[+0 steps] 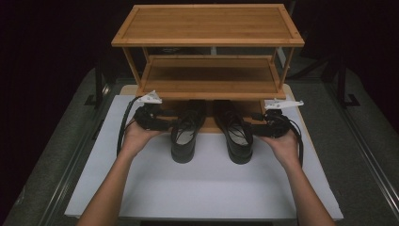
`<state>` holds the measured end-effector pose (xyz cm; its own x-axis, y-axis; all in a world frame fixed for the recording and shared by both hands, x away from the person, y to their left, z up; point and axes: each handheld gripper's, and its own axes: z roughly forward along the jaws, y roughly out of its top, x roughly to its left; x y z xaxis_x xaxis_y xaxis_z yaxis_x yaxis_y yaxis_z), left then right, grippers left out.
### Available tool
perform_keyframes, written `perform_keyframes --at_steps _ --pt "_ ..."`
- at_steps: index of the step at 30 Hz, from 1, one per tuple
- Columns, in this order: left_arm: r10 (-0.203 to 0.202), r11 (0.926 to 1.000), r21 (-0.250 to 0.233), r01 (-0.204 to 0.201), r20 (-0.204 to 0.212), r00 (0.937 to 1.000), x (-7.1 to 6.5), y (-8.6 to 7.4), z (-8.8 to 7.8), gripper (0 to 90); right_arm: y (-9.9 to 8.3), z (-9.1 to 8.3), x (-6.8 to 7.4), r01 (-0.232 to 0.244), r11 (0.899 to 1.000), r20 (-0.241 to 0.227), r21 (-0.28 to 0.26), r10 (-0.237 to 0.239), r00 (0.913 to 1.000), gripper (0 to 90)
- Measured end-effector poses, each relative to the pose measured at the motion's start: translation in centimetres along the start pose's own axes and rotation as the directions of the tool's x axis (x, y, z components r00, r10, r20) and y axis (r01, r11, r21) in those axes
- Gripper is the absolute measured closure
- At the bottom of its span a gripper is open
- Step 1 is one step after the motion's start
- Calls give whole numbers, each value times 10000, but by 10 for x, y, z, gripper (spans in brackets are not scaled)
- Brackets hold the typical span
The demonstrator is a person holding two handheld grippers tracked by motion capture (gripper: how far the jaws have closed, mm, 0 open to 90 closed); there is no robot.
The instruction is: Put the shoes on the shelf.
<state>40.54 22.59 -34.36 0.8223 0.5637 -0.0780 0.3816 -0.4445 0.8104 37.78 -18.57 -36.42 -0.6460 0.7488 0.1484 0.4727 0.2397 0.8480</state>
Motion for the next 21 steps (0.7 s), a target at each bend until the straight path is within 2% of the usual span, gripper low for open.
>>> perform_keyframes --at_steps 3,10,13,16,21 --pt "-108 9998 -157 109 52 9999 -10 -12 -11 327 -9 -11 6 109 9998 62 176 -110 9999 321" --pt "146 9998 113 -145 -98 9998 -34 -45 -21 255 -36 -33 20 117 9995 20 300 -118 9999 293" --pt "55 9994 352 -48 -185 9998 -40 -63 -16 216 -51 -37 25 89 9990 -6 435 -89 10000 288" --pt "-288 9985 455 291 -76 9996 -38 -81 -6 207 -67 -35 27 -7 9987 -84 501 11 10000 288" --pt "-126 9953 957 156 -324 9994 -38 -90 9 189 -84 -19 28 28 9944 -215 1056 -5 9998 256"
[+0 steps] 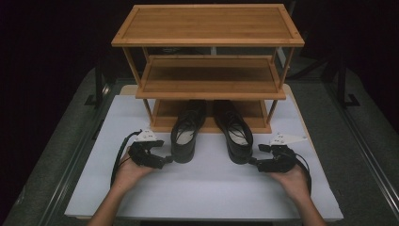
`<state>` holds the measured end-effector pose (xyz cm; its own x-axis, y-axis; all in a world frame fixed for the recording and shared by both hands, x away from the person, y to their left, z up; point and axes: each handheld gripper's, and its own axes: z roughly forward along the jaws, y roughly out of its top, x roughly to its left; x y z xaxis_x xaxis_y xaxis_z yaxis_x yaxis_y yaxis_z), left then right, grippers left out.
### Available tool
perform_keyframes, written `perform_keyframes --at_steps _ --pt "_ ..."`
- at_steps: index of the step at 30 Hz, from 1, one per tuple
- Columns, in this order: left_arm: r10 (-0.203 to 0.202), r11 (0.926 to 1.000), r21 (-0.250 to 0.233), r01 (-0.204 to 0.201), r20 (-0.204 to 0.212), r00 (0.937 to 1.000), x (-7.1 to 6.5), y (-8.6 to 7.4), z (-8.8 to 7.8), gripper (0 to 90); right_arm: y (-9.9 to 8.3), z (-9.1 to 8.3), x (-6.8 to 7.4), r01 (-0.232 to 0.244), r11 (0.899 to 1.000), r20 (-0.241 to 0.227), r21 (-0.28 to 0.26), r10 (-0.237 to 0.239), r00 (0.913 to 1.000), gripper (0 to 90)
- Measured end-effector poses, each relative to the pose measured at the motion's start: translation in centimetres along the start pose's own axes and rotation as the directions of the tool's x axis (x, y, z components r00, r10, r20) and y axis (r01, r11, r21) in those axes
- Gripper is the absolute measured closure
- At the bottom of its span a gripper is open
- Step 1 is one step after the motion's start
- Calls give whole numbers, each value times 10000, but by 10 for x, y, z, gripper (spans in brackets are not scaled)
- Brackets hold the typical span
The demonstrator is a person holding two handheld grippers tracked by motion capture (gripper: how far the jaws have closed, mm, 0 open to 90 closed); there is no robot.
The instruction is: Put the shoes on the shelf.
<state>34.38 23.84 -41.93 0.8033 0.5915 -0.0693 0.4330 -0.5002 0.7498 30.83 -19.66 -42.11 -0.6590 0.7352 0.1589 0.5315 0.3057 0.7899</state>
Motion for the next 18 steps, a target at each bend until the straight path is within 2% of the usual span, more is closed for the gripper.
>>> perform_keyframes --at_steps 3,5,6,10,12,18 --pt "88 9996 273 -86 -84 9999 -1 -2 11 184 -4 15 1 105 9976 200 683 -119 9997 204" --pt "177 9986 492 -175 -41 9998 -2 -3 19 179 -5 23 1 180 9959 111 887 -191 9998 200" --pt "312 9977 612 -308 -59 9995 -3 -3 22 179 -6 25 1 183 9956 94 917 -192 9998 195" --pt "373 9977 559 -379 114 9992 -4 -1 33 162 -5 34 1 312 9947 36 979 -317 9995 191" --pt "430 9970 648 -431 33 9991 -5 1 36 134 -4 38 0 359 9946 133 974 -374 9992 185" --pt "399 9972 630 -403 70 9992 -4 5 43 100 -3 43 -4 206 9970 -118 743 -198 9997 148"
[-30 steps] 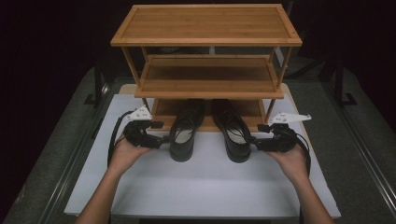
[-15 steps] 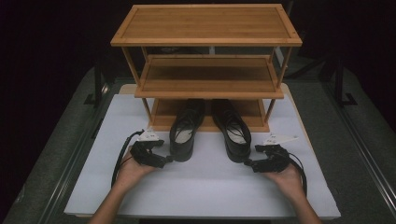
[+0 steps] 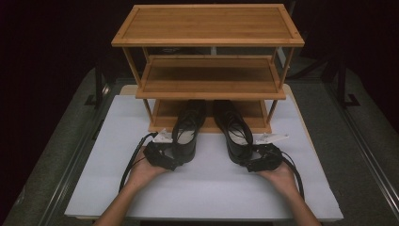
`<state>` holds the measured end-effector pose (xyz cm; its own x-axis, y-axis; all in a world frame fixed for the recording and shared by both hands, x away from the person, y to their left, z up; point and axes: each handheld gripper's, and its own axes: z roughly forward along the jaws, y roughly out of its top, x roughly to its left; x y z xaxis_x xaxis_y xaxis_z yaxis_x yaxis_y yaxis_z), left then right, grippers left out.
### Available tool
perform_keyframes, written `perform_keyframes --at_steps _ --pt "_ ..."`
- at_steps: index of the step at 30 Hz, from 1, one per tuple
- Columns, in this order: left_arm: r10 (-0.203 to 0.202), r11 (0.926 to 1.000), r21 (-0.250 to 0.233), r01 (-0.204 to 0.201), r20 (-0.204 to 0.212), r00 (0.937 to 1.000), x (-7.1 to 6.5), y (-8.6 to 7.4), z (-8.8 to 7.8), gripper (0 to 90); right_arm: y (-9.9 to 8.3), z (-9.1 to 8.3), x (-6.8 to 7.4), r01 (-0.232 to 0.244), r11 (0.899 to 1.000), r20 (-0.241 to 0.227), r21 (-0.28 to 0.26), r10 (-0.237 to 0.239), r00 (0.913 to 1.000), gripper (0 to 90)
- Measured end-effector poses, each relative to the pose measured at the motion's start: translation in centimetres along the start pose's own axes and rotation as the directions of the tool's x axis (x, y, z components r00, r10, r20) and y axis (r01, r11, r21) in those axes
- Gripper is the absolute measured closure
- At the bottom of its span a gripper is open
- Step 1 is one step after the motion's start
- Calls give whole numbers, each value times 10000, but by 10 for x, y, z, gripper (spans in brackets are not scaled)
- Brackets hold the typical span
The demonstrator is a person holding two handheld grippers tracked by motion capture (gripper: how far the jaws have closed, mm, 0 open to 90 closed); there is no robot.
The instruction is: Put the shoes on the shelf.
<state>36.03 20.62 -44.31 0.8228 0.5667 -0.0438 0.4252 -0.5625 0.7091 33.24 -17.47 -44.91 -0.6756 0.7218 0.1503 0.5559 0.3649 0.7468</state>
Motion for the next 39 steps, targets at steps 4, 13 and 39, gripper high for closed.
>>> perform_keyframes --at_steps 4,13,39 --pt "5 10000 2 -5 42 10000 1 3 4 101 1 2 0 79 9999 -27 -76 -79 10000 144" --pt "258 9996 -85 -256 341 9991 -4 11 15 120 13 15 3 127 9998 -112 -152 -129 9999 142" --pt "519 9972 558 -501 -317 9981 -16 26 36 83 24 37 29 439 9985 245 -320 -431 9988 186"
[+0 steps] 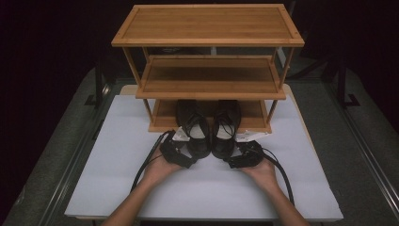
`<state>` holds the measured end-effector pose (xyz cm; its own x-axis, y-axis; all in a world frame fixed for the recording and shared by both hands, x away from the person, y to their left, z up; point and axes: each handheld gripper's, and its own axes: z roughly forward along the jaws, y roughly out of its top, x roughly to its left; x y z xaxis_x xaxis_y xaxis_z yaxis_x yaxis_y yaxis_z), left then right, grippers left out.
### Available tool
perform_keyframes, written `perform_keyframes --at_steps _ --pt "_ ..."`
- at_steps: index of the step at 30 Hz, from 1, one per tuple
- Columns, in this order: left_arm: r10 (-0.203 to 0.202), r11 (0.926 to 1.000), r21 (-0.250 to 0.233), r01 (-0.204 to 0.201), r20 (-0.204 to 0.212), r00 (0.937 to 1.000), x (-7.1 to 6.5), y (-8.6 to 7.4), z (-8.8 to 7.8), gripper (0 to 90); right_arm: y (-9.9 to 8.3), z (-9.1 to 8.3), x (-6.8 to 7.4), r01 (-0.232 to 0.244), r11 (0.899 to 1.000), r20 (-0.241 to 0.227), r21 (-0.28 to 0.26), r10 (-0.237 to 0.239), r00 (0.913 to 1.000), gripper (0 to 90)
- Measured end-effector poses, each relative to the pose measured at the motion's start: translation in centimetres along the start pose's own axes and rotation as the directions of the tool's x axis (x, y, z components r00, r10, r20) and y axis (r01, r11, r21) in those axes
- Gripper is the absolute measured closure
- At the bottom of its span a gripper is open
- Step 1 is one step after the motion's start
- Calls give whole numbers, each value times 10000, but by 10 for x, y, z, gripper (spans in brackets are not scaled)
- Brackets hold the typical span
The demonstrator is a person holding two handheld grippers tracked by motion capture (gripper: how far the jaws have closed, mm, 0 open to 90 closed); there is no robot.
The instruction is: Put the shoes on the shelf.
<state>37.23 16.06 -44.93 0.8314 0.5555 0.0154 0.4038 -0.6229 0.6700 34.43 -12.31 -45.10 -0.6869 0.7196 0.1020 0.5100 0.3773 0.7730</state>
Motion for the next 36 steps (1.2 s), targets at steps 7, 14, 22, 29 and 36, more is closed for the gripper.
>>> perform_keyframes --at_steps 7,14,22,29,36 --pt "-175 9996 -220 176 63 9998 0 2 -2 84 2 0 -3 -261 9993 -111 -254 258 9996 190" --pt "-119 9995 -280 121 77 9999 4 10 -7 79 5 -1 -5 -321 9992 -174 -225 317 9993 189" --pt "-299 9981 -525 326 516 9982 16 18 -10 79 14 -1 -14 -594 9976 -428 -344 580 9974 189" --pt "-545 9956 -719 596 703 9960 30 25 -9 79 26 0 -25 -808 9957 -687 -462 776 9946 187" --pt "-822 9936 -710 881 821 9932 49 32 0 79 43 8 -37 -793 9957 -520 -484 768 9957 187"
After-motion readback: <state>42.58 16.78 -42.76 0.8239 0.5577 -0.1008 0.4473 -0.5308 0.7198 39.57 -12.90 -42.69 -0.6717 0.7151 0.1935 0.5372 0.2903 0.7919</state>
